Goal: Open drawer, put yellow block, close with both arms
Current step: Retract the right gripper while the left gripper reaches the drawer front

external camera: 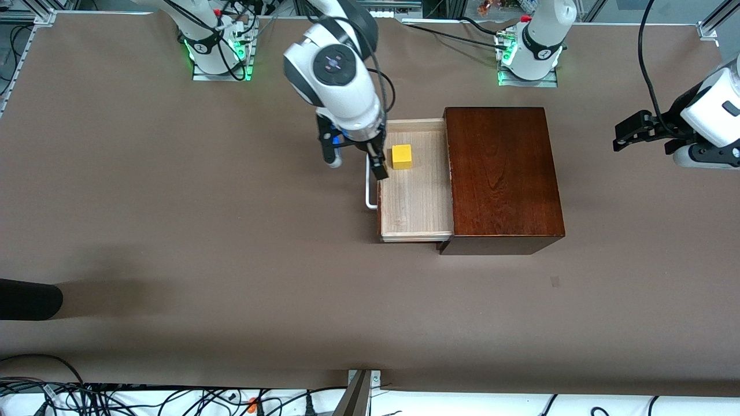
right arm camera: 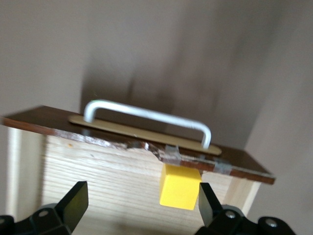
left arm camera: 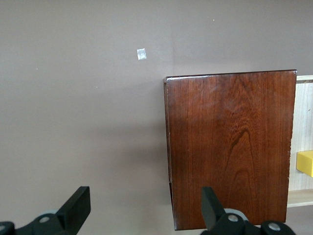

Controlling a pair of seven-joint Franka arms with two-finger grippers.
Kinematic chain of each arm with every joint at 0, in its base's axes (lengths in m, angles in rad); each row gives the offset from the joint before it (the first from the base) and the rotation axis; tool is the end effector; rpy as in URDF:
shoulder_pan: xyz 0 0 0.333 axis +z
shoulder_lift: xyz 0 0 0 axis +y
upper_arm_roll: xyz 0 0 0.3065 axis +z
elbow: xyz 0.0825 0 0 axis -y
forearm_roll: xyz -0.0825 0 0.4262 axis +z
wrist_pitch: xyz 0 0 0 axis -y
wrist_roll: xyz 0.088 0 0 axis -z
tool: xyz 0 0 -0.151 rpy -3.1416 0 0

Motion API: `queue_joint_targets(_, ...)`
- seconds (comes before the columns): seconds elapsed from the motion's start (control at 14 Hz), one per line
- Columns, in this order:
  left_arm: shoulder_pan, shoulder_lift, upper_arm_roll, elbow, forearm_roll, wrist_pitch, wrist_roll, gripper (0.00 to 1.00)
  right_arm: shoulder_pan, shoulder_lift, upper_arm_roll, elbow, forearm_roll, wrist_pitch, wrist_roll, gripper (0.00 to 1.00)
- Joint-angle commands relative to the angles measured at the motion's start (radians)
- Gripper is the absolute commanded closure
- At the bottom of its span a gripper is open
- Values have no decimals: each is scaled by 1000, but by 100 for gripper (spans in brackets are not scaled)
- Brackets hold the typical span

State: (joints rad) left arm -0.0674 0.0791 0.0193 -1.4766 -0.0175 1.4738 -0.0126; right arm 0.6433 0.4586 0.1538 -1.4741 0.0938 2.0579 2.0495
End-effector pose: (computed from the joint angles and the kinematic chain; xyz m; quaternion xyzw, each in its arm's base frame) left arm 0.6059 -0.0323 0.5633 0.9990 -0.0182 -0.0412 0.0067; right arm 0.5233 0.5284 0.3631 -0.7888 0.6065 0.0657 0.0752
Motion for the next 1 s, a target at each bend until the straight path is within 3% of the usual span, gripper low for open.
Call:
queue_joint_targets(0.0,-2,-6,-4,13,13,-4,-1,0,-63,-73,0,-12,-8,-93,-173,0)
queue_joint_targets(0.29,-28,13,-4,44,13,2,14,0,-73,-109,-104,-14,-13,-220,-583,0)
queue_joint_targets(0.72,-162,45,-35,61,14,0,14,0,-73,-118,-380,-17,-8,-332,-1172,0)
queue_joint_targets(0.93,-277,71,-35,62,28,3,11,0,-89,-124,-515,-15,-3,-376,-1512,0)
